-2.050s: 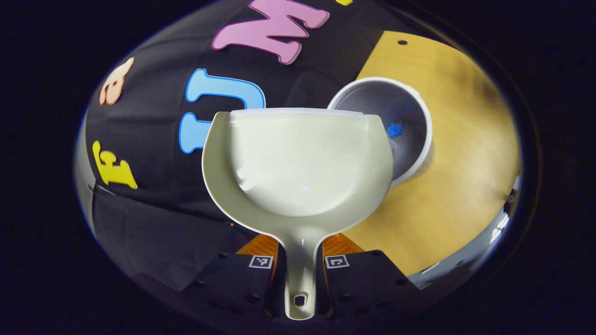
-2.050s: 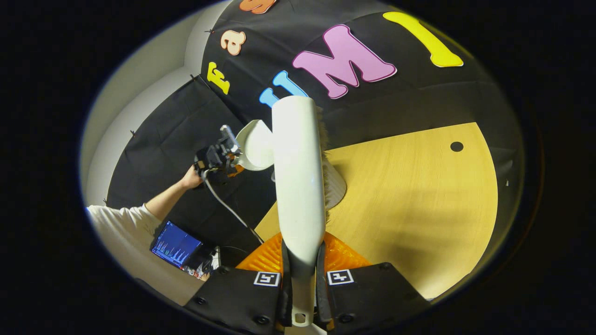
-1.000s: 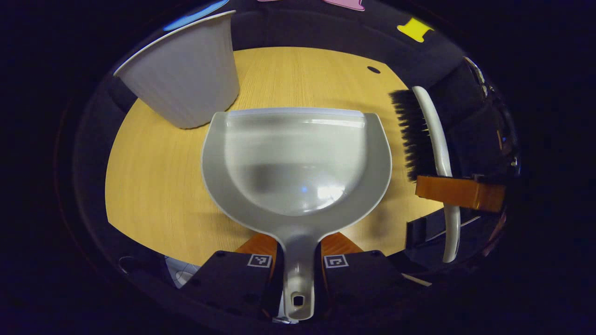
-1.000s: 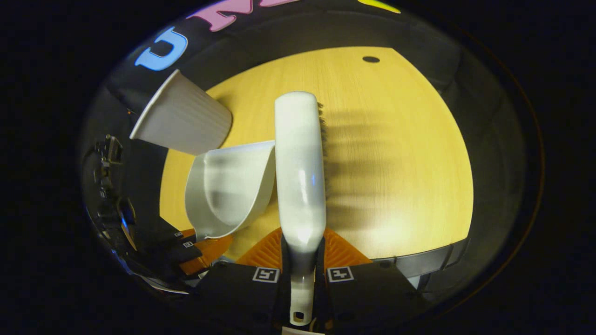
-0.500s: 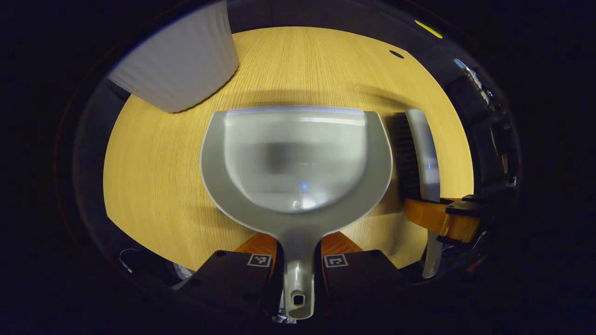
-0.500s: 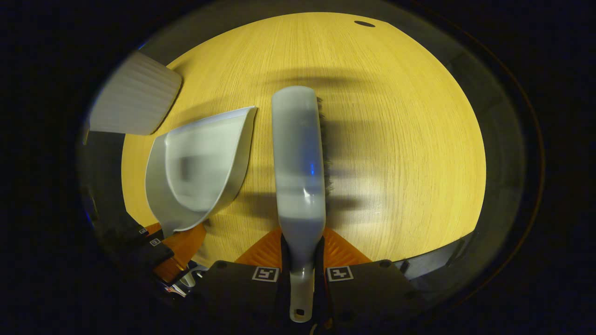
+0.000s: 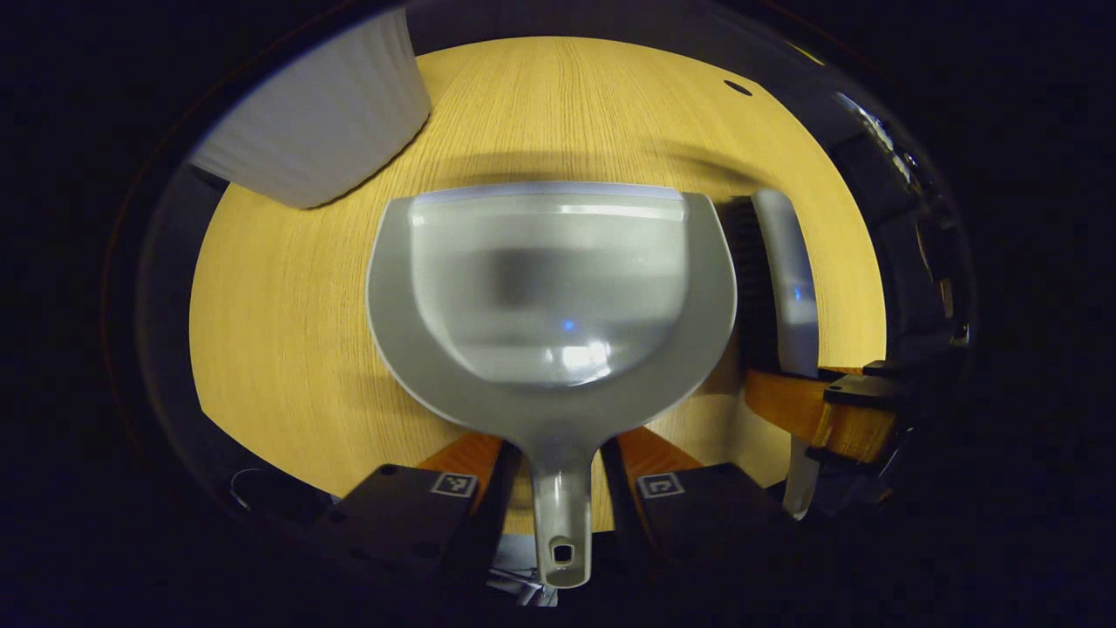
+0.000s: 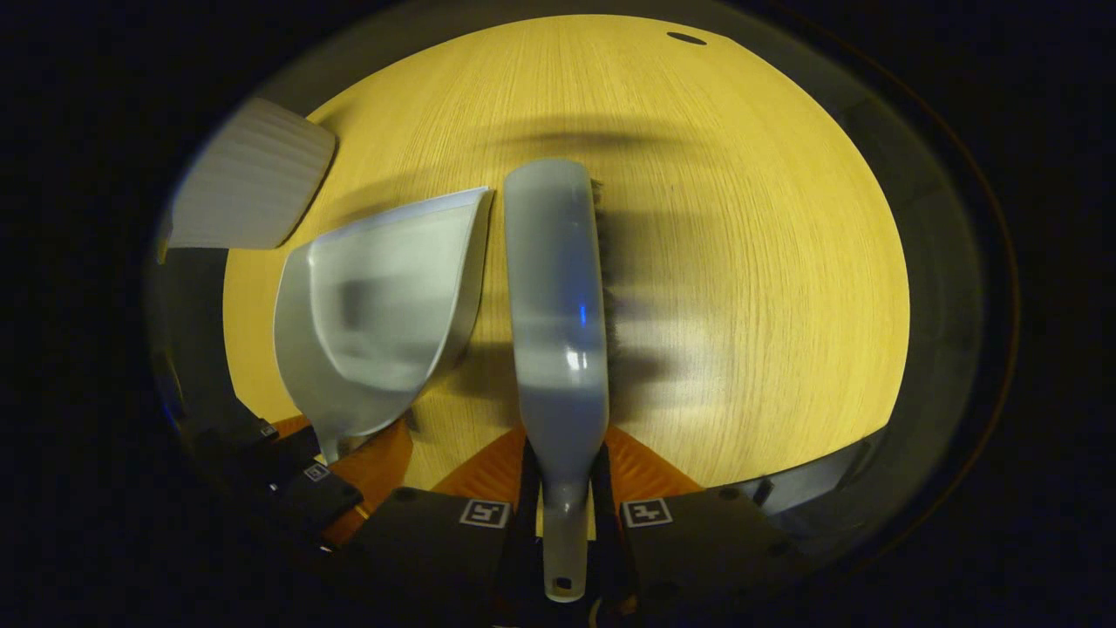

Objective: Pick up the small broom and dustpan from the desktop, sweep the trash into the dustpan with the broom, and then empty the trash into the garbage bin.

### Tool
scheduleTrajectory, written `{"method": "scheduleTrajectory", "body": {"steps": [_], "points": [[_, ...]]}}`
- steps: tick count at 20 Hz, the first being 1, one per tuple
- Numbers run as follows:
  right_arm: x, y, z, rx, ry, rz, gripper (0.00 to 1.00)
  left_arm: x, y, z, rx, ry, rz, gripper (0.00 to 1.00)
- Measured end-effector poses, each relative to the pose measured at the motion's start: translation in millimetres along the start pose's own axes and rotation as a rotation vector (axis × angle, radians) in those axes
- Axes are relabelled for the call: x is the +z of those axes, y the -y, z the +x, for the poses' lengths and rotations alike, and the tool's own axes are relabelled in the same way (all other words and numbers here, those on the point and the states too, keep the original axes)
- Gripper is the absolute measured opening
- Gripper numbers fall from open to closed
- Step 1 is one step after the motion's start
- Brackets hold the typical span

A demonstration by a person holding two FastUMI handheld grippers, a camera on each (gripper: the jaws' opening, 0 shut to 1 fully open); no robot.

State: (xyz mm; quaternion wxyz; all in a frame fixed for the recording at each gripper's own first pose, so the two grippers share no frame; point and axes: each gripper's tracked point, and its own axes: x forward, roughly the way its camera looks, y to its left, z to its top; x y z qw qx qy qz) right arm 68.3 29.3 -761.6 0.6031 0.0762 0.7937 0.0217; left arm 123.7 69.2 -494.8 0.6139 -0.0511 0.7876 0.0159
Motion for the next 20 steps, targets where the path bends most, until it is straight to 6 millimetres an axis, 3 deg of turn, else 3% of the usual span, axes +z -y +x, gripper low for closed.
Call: {"method": "scheduleTrajectory", "body": {"steps": [1,4,8,11,16,18,20], "points": [[-2.5,-0.8,-1.0,-0.003,-0.003,-0.005,0.30,-2.2,0.0,-2.6,-0.005,-0.010,0.010,0.79],[-2.5,-4.7,-9.3,0.001,0.012,-0.023,1.00,-6.2,3.3,-9.8,-0.037,0.001,0.004,0.82],[-3.0,-5.8,-25.9,-0.001,0.063,-0.069,0.99,-6.5,1.1,-26.7,-0.039,0.085,0.014,0.82],[-10.8,0.6,-49.9,0.003,0.159,-0.111,0.99,-6.6,3.5,-48.8,-0.031,0.284,0.007,0.82],[-32.4,4.1,-111.8,0.036,0.394,-0.142,0.99,-24.9,18.4,-83.0,-0.011,0.542,0.142,0.82],[-50.9,-1.0,-136.7,0.062,0.459,-0.129,0.99,-24.7,18.3,-98.2,-0.043,0.634,0.152,0.82],[-59.2,-11.5,-174.2,0.106,0.583,-0.136,0.99,-29.5,17.2,-119.3,-0.063,0.746,0.147,0.82]]}}
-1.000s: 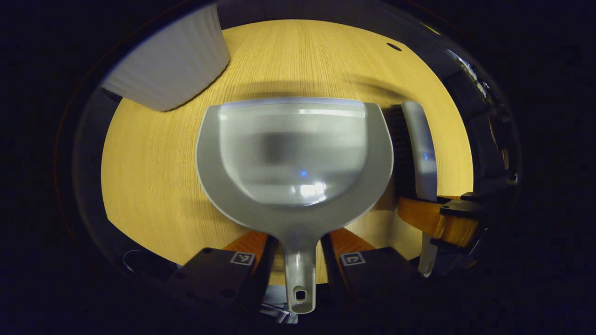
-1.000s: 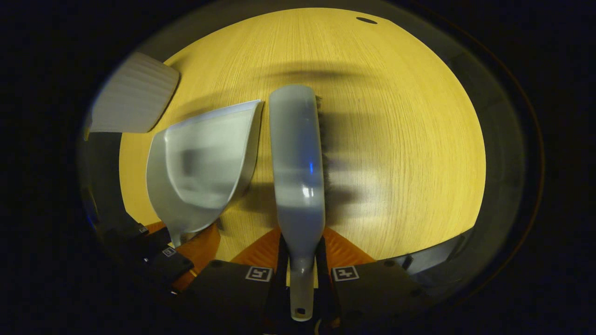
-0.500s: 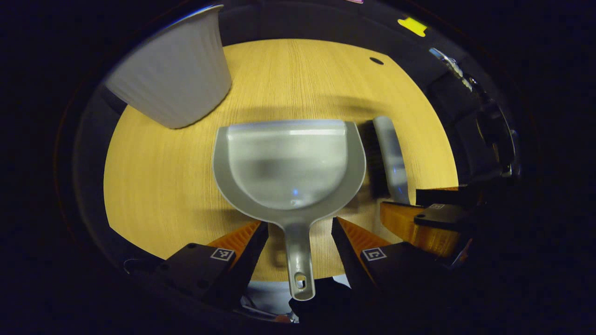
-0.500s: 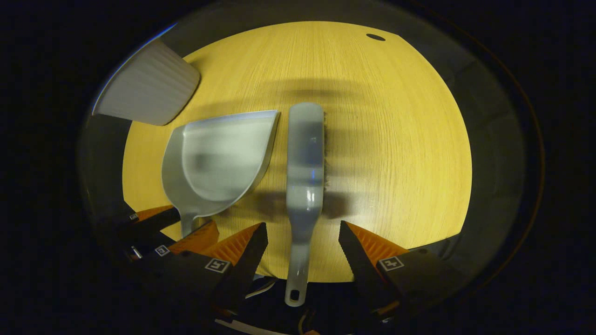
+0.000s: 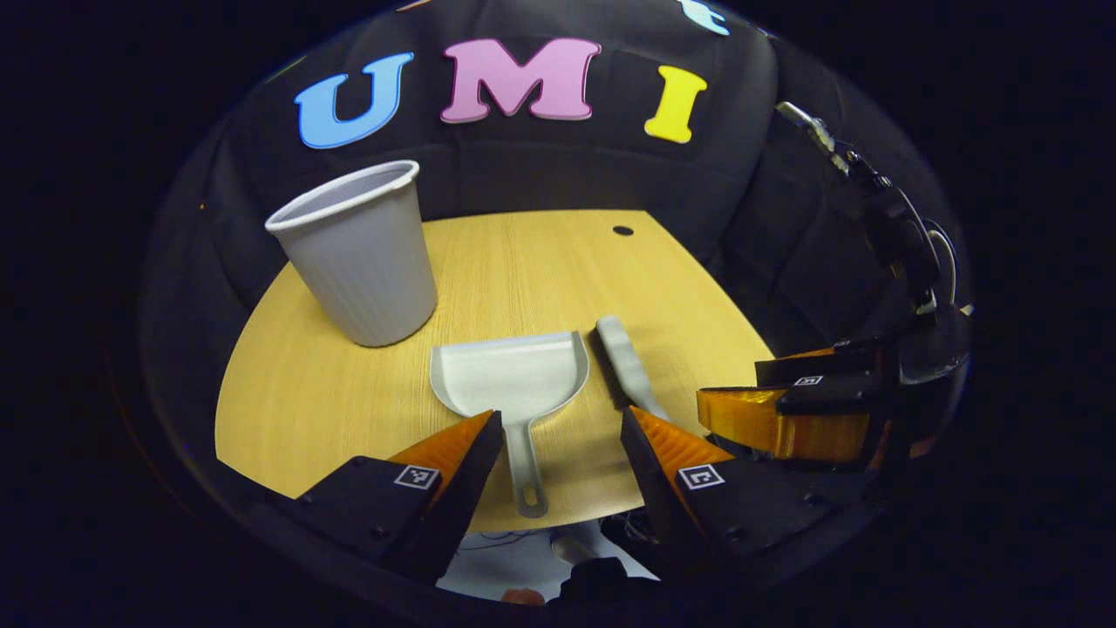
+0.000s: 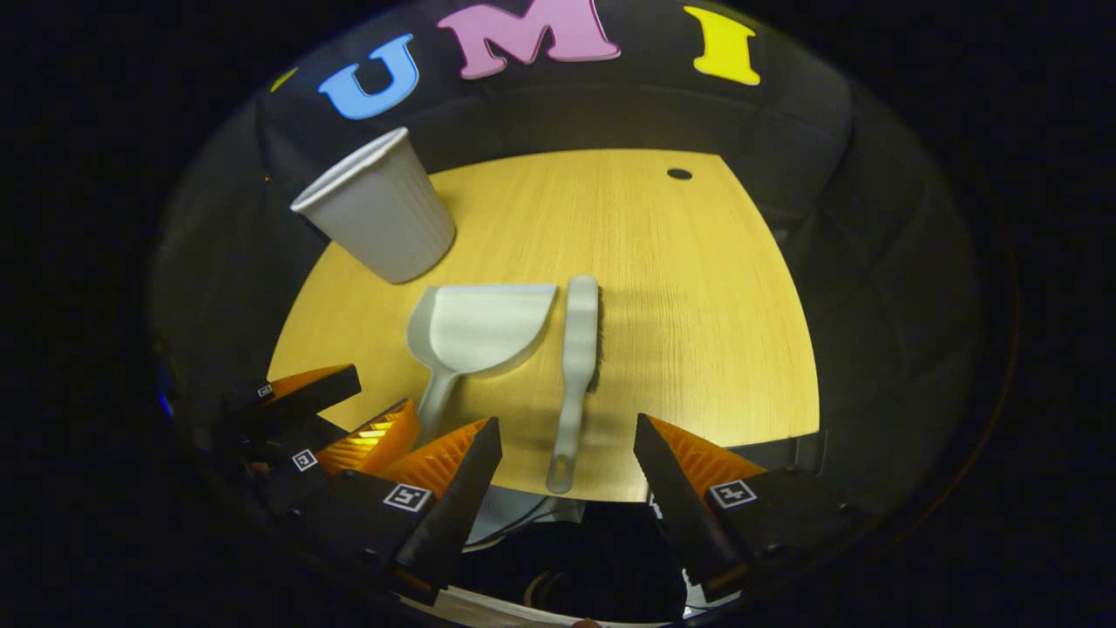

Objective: Pick up the small broom and dustpan from the desktop, sweep the trash into the dustpan with the broom, and then empty the trash into the garbage bin.

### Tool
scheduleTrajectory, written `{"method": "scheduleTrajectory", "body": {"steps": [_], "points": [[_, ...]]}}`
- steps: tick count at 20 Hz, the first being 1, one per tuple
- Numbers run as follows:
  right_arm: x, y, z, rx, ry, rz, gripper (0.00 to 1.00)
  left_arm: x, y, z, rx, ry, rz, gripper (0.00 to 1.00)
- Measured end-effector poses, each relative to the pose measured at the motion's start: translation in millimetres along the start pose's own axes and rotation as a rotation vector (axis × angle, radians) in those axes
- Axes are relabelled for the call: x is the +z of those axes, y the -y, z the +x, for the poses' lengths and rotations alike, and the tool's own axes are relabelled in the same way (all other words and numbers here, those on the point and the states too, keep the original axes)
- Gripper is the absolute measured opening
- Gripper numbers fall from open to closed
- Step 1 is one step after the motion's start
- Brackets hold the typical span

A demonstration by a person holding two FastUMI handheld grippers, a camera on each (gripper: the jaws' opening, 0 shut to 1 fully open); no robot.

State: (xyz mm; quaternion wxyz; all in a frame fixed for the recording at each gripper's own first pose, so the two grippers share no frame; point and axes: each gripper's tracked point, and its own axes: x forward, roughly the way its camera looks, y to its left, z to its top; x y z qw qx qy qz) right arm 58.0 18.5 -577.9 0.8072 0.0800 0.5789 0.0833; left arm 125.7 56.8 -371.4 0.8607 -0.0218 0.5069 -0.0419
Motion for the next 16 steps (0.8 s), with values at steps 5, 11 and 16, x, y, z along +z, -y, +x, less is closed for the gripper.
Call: {"method": "scheduleTrajectory", "body": {"steps": [5,11,16], "points": [[45.7,-40.4,-87.5,0.072,0.404,-0.016,0.99,43.7,-23.9,-72.9,0.112,0.468,0.047,0.82],[119.2,-21.1,-180.1,0.066,0.991,-0.159,0.98,62.1,-20.1,-115.4,0.243,0.816,0.005,0.80],[110.1,-16.5,-249.4,0.111,1.186,-0.236,0.96,60.2,1.0,-159.1,0.283,0.868,-0.163,0.79]]}}
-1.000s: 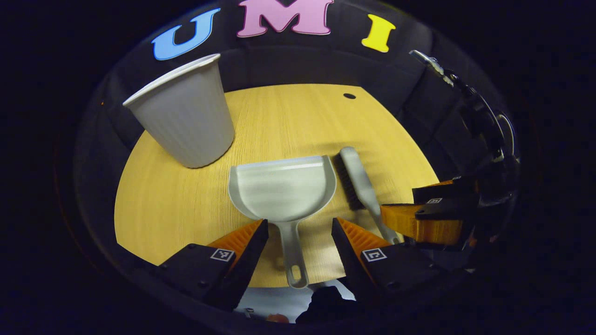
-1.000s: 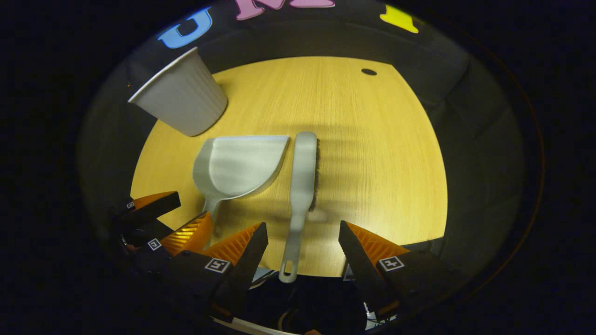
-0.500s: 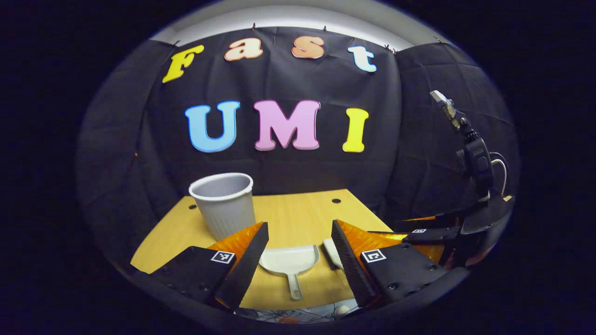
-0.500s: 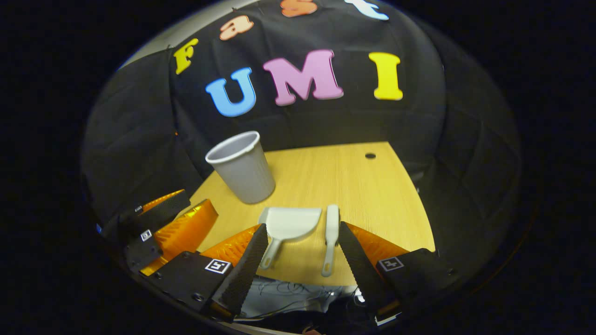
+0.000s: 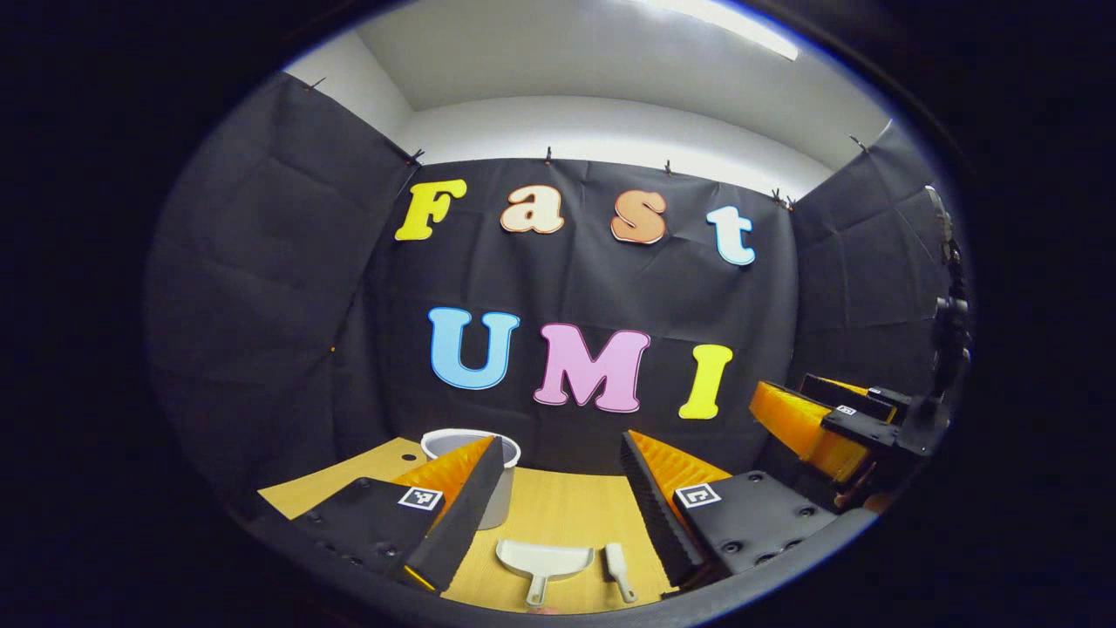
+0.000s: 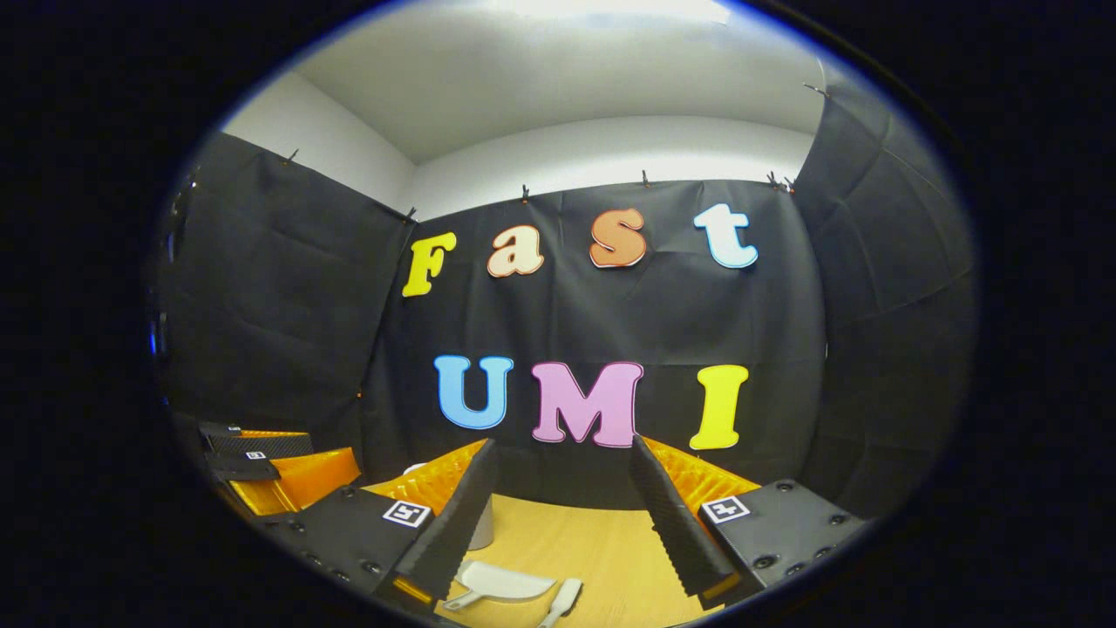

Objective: Pick up the small broom and dustpan from the desktop, sweep the trash into the dustpan with the broom, and then empty the trash into the garbage bin.

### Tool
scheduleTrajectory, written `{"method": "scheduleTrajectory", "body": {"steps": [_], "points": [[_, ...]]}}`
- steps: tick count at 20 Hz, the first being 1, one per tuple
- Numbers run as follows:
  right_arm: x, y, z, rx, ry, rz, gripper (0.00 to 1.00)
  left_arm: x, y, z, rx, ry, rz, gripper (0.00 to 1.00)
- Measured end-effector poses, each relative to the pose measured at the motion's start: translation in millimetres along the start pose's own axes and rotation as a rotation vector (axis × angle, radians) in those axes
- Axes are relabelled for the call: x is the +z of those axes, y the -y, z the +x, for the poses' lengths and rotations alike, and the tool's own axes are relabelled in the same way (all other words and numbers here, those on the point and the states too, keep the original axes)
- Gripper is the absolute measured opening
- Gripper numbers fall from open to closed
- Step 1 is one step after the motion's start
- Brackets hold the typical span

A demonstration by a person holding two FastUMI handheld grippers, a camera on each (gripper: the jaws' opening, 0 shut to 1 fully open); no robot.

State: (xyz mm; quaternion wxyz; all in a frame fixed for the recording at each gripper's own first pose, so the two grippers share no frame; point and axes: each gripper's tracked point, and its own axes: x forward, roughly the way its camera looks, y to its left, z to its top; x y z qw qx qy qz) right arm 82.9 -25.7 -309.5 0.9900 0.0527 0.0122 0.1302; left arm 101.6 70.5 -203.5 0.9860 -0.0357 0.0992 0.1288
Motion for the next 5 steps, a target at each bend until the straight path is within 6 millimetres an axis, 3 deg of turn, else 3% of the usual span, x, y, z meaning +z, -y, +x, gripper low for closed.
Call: {"method": "scheduleTrajectory", "body": {"steps": [4,5], "points": [[0.7,6.8,2.4,0.015,-0.020,0.017,0.96,1.1,23.8,-20.5,0.051,0.016,0.034,0.79],[0.6,9.9,2.1,0.020,-0.003,0.004,0.90,-3.9,33.3,-28.2,0.057,0.016,0.040,0.79]]}}
